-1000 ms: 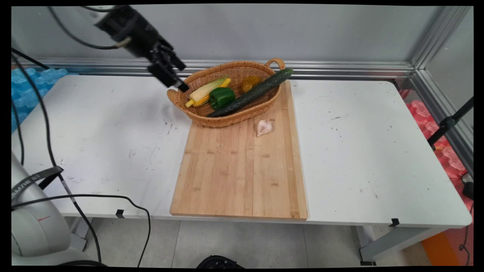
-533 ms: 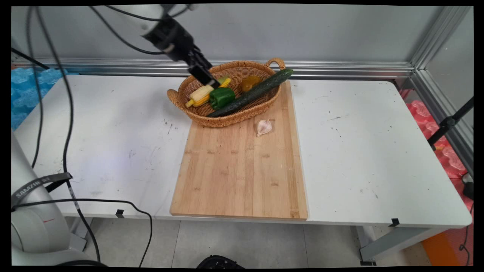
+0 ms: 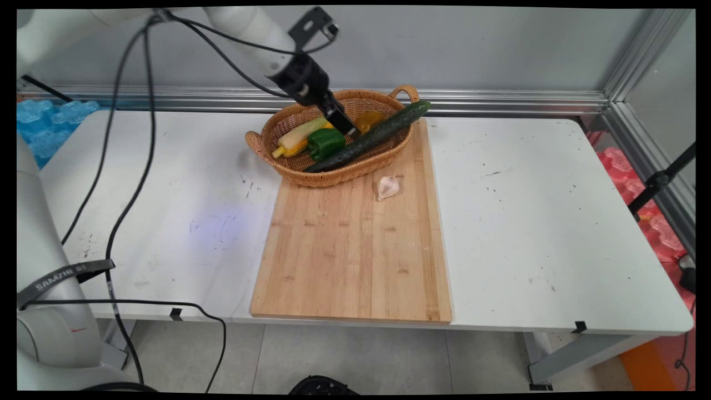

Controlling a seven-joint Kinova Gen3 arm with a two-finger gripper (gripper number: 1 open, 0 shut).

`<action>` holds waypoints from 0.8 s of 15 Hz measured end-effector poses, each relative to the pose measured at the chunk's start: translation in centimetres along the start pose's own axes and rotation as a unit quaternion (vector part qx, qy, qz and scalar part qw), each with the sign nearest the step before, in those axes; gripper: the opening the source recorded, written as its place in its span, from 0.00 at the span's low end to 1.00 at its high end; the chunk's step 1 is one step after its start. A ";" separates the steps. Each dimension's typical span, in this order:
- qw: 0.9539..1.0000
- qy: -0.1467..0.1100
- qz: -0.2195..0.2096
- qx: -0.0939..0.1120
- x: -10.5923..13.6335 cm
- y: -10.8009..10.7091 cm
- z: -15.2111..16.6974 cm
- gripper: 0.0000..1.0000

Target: Pick up the cucumber from the vegetable basket

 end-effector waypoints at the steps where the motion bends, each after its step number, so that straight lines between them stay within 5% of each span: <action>1: 1.000 -0.001 -0.004 0.001 0.1 0.0 1.0 1.00; 11: 1.000 -0.011 -0.026 0.011 0.8 -0.3 8.3 1.00; 12: 0.999 -0.012 -0.027 0.012 0.8 -0.4 8.8 0.00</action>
